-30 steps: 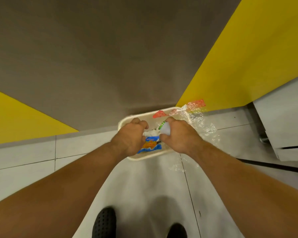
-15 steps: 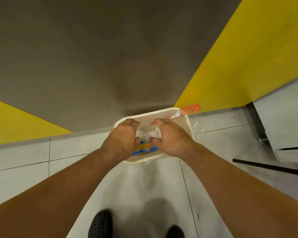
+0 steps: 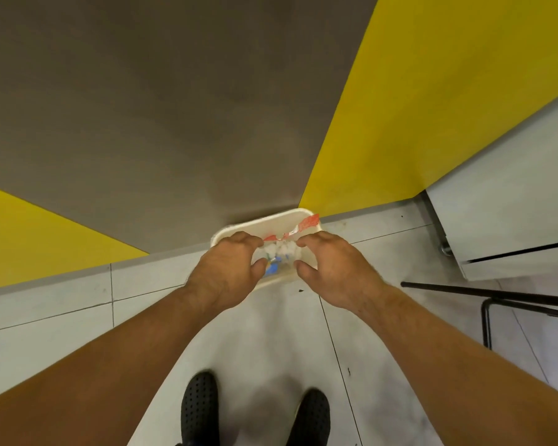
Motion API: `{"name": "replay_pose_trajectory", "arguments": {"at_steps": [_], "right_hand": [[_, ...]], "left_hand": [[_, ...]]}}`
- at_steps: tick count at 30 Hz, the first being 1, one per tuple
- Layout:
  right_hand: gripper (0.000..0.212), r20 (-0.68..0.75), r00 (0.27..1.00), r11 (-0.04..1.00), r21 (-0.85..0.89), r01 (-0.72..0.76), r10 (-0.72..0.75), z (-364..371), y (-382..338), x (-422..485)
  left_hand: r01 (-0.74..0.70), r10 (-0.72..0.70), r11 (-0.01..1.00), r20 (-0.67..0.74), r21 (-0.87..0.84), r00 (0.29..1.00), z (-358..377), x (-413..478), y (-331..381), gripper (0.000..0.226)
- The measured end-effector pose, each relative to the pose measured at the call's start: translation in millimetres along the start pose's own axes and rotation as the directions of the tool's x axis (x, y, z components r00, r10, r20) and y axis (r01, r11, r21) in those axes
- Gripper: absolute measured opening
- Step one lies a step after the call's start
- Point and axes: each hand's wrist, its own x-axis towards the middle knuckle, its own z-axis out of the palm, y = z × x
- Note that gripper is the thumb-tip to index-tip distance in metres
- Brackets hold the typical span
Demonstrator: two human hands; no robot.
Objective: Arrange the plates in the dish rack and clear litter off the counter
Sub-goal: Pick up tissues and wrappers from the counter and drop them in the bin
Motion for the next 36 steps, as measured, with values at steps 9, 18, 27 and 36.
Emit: {"name": "replay_pose_trajectory", "arguments": {"at_steps": [9,18,27,36], "right_hand": [[0.036,-0.171,0.983,0.995,0.07,0.075,-0.062,-153,-59,-88],[0.038,-0.372,0.913,0.978,0.051,0.202,-0.169,-338,-106,-163],[0.04,-0.536,0.809,0.961,-0.015,0.277,-0.242,-465,-135,-218],[0.036,-0.573,0.796,0.979,-0.059,0.197,-0.195,-528,-143,-198]], "left_hand": [[-0.087,0.089,0.996,-0.124,0.02,0.988,-160,-86,81,0.036],[-0.21,0.21,0.977,-0.361,0.038,0.909,-306,-154,191,0.035],[-0.328,0.333,0.938,-0.543,0.111,0.771,-431,-176,279,0.039],[-0.382,0.384,0.915,-0.573,0.13,0.724,-486,-142,295,0.039]]}}
